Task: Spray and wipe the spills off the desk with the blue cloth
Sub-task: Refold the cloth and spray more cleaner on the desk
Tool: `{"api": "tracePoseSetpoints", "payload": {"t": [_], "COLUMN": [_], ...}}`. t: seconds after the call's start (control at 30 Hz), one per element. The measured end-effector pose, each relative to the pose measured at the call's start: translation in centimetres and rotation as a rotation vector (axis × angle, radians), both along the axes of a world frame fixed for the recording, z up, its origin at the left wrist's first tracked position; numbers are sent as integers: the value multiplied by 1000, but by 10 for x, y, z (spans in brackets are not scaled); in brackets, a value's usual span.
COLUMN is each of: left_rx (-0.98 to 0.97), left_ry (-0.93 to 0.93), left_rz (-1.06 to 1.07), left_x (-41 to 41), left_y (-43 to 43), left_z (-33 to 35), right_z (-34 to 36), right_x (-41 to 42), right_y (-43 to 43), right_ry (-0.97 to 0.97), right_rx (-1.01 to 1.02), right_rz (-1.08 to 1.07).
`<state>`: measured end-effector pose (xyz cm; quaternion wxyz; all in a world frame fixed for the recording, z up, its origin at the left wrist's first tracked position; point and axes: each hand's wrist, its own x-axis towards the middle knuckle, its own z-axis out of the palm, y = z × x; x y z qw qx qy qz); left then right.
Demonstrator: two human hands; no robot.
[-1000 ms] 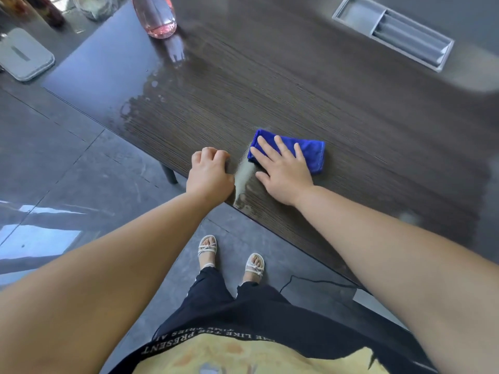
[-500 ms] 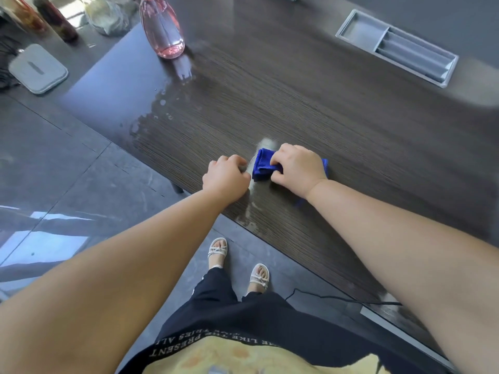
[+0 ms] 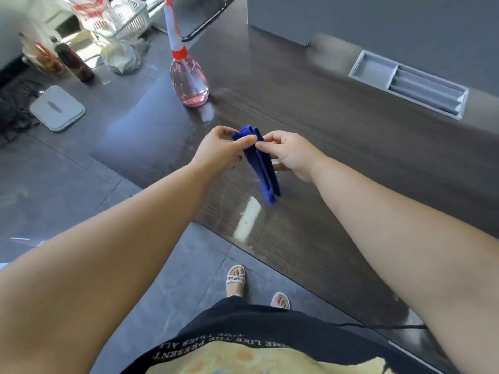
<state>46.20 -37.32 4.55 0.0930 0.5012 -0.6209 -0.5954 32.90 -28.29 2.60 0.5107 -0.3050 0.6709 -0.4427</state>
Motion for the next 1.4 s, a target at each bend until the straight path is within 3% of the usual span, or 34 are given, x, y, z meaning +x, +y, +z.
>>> {"api": "tracePoseSetpoints", "payload": {"t": [0.13, 0.4, 0.6, 0.8, 0.93, 1.0, 1.13, 1.27, 1.4], "left_rx": [-12, -15, -34, -150, -488, -503, -438, -514, -489], "left_ry": [51, 134, 195, 78, -186, -193, -38, -88, -112], "left_rz": [-15, 57, 44, -163, -557, -639, -503, -445, -491], "left_x": [-1, 6, 4, 16, 16, 9, -3, -12, -14], "left_y": [-18, -41, -49, -73, -77, -69, -61, -58, -52], "left_z": [9, 9, 15, 30, 38, 43, 44, 48, 55], "right_z": [8, 15, 14, 30, 44, 50, 60, 56, 37], "right_x": [1, 5, 7, -22, -28, -22, -15, -21, -21], "right_y": [-22, -47, -53, -56, -55, -58, -62, -54, -35], "right_ry": [26, -119, 136, 236, 317, 328, 292, 158, -65], "right_rx": [-17, -5, -48, -62, -15, 3, -25, -60, -41], "right_rz": [-16, -101, -71, -121, 24, 84, 78, -2, 199]}}
